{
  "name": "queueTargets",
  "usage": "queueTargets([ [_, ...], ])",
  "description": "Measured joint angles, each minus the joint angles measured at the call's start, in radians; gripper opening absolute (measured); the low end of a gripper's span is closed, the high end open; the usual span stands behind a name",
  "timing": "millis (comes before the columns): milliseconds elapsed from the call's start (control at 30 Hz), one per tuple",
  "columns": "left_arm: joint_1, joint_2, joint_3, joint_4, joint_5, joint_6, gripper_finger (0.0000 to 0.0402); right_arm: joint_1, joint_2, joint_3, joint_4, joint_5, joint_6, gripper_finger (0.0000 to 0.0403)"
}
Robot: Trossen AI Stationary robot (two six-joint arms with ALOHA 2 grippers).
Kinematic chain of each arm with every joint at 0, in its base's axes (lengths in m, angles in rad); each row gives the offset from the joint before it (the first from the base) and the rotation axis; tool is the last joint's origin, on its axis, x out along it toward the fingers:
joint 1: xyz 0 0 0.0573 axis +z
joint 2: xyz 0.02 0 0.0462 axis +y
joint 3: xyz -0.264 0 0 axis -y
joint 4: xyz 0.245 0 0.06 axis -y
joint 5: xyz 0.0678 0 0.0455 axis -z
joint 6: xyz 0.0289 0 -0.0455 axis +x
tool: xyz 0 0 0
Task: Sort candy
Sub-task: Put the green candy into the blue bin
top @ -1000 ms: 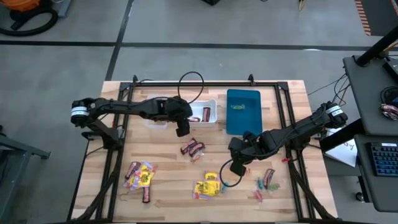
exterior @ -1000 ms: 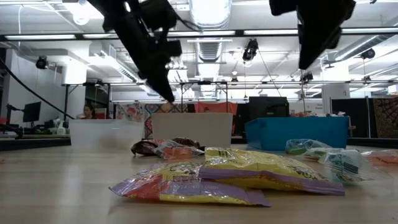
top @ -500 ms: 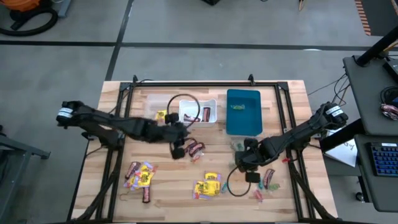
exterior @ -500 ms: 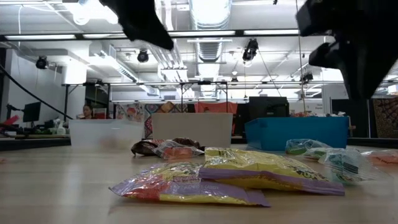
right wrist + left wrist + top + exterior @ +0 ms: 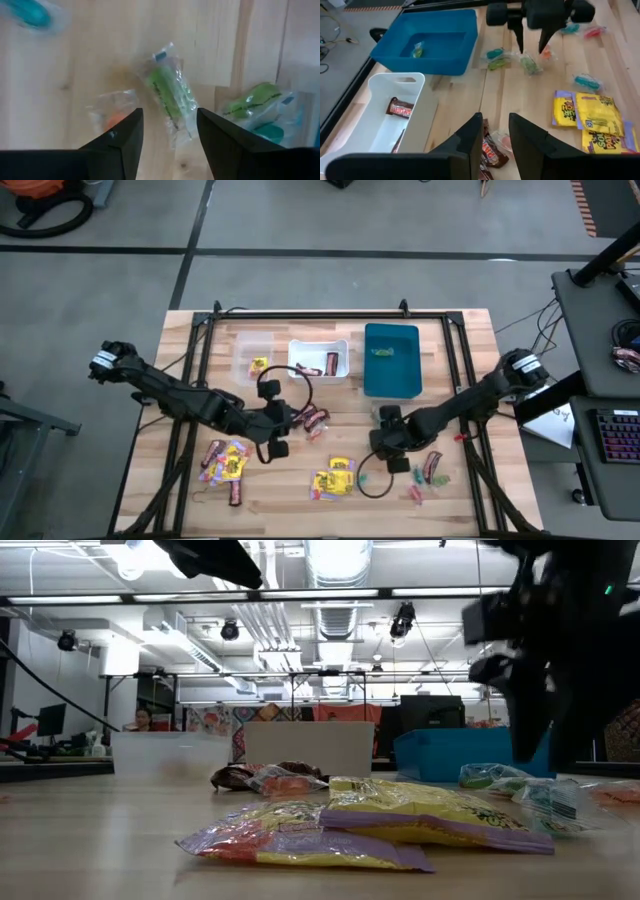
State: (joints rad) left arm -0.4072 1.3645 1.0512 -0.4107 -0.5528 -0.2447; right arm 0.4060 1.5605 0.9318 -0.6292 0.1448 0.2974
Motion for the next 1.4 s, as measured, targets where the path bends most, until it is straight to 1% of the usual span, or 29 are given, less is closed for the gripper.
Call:
queueTargets([
  [100,0.0,0.002,0.0,0.0,-0.012,-0.001,0.0079,-0.025,0.06,0.004,0.004,0.013,0.016,0.0169],
  [200,0.0,0.003,0.0,-0.001,-0.032,-0.006,0.0079,-0.039,0.098,0.016,0.01,0.011,0.016,0.0148],
  [367,0.0,0.003,0.0,-0.003,-0.033,-0.031,0.0079,-0.044,0.118,0.028,0.01,0.002,-0.001,0.0085],
  [500,0.0,0.003,0.0,-0.004,-0.034,-0.038,0.0079,-0.045,0.107,0.042,0.007,-0.01,-0.004,0.0025],
  [533,0.0,0.003,0.0,-0.004,-0.034,-0.038,0.0079,-0.046,0.099,0.046,0.009,-0.014,-0.005,0.0018],
  [633,0.0,0.003,0.0,-0.004,-0.034,-0.043,0.0079,-0.045,0.073,0.066,0.006,-0.027,-0.002,0.0013],
  [767,0.0,0.003,0.0,-0.013,-0.034,-0.07,0.0079,-0.045,0.018,0.1,0.005,-0.096,0.006,0.0012],
  [900,0.0,0.003,0.0,-0.018,-0.034,-0.079,0.0079,-0.047,-0.056,0.149,-0.014,-0.092,-0.006,0.0012],
  [1000,0.0,0.003,0.0,-0.018,-0.034,-0.079,0.0079,-0.064,-0.121,0.191,-0.04,-0.025,-0.027,0.0012],
  [1133,0.0,0.004,0.0,-0.018,-0.034,-0.09,0.0079,-0.105,-0.2,0.238,-0.09,0.128,-0.038,0.0012],
  [1233,0.0,0.005,-0.001,-0.018,-0.034,-0.1,0.0079,-0.164,-0.251,0.243,-0.094,0.224,-0.037,0.0012],
  [1300,0.0,0.005,-0.001,-0.018,-0.034,-0.108,0.0079,-0.225,-0.274,0.233,-0.095,0.249,-0.03,0.0012],
  [1400,0.0,0.005,-0.001,-0.018,-0.034,-0.113,0.0079,-0.345,-0.291,0.206,-0.105,0.249,0.004,0.0012],
])
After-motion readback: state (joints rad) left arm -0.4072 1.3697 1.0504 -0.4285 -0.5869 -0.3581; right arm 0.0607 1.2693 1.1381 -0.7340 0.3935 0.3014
